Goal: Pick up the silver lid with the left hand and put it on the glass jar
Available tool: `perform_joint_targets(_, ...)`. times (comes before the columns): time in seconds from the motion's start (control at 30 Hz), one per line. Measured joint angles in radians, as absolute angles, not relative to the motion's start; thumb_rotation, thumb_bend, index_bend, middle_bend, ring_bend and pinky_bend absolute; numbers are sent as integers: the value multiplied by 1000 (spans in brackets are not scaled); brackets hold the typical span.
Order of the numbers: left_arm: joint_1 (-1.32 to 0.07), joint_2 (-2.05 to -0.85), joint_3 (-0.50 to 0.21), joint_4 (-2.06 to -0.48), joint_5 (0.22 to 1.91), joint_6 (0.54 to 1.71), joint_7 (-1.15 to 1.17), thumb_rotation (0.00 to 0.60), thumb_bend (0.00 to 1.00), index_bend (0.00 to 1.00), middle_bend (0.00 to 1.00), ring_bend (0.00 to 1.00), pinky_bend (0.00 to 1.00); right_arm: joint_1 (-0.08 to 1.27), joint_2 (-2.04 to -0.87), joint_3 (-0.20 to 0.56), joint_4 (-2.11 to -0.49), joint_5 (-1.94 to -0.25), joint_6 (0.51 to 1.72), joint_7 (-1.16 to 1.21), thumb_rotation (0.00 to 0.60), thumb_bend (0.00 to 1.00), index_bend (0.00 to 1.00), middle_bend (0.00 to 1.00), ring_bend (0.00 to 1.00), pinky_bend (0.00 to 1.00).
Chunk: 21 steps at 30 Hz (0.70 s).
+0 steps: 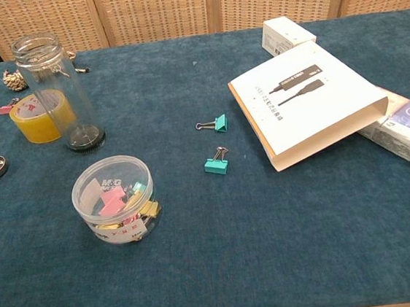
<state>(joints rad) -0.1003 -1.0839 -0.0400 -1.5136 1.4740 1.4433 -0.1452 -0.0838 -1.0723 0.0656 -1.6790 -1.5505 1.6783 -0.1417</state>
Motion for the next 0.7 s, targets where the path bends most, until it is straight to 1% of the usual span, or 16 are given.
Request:
perform_joint_targets(0.4,-109,-1074,-35,-1516,1471,1413,-167,600,0,0,0,0,0,-83,-1070,68,-1700,-1547,1675,-120,600,0,3,0,0,0)
perform_joint_targets(0.7,-116,-1089,-50,-1507,1444,1405,-154,600,0,0,0,0,0,-79,-1064,67,-1697,-1550,1665,-96,600,0,9,0,0,0)
